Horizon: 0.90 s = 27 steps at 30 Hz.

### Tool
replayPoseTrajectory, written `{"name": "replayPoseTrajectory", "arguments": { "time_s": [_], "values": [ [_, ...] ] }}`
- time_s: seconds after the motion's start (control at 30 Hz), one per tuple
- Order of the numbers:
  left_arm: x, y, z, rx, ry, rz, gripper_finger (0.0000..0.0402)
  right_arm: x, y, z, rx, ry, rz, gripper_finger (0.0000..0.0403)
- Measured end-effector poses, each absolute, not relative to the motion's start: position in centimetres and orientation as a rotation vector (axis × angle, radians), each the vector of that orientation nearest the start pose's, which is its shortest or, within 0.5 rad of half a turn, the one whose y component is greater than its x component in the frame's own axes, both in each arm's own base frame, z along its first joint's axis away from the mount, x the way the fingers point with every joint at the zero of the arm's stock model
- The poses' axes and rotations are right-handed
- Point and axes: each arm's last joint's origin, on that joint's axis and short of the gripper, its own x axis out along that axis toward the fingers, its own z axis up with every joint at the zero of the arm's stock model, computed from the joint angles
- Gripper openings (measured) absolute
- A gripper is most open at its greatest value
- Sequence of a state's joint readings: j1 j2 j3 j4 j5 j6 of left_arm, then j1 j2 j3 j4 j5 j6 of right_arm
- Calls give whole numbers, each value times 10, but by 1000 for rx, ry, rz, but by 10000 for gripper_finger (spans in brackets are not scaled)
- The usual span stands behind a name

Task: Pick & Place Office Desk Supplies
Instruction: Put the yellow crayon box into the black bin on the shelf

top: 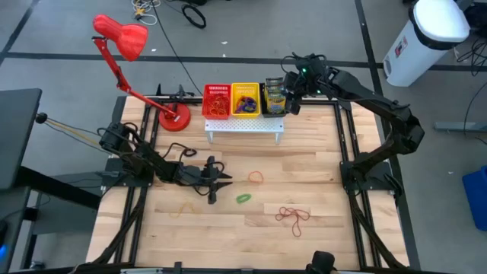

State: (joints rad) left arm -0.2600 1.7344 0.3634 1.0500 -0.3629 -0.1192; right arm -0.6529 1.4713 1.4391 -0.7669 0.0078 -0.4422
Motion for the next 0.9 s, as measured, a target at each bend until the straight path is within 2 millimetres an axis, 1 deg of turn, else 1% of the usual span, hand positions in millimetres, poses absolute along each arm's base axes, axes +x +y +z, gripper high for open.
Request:
{"name": "replayPoseTrajectory", "arguments": {
  "time_s": [0.07,0.17,0.23,0.33,0.5,0.57,0.8,0.9],
  "values": [
    [254,-57,106,-24,299,121,103,244,-190,347,-140,895,-441,151],
    [254,-57,106,-28,298,123,103,245,-190,348,-139,869,-413,149],
    [254,-57,106,-29,298,124,103,245,-189,348,-138,871,-406,138],
    [254,-57,106,-30,298,124,103,245,-189,348,-137,872,-404,104],
    [254,-57,106,-32,297,124,103,244,-189,348,-139,877,-401,22],
    [254,-57,106,-34,297,125,103,245,-189,348,-149,878,-400,7],
    [254,-57,106,-34,297,124,103,243,-189,351,-184,886,-441,42],
    [254,-57,106,-34,297,125,103,242,-187,354,-200,879,-459,65]
  ]
}}
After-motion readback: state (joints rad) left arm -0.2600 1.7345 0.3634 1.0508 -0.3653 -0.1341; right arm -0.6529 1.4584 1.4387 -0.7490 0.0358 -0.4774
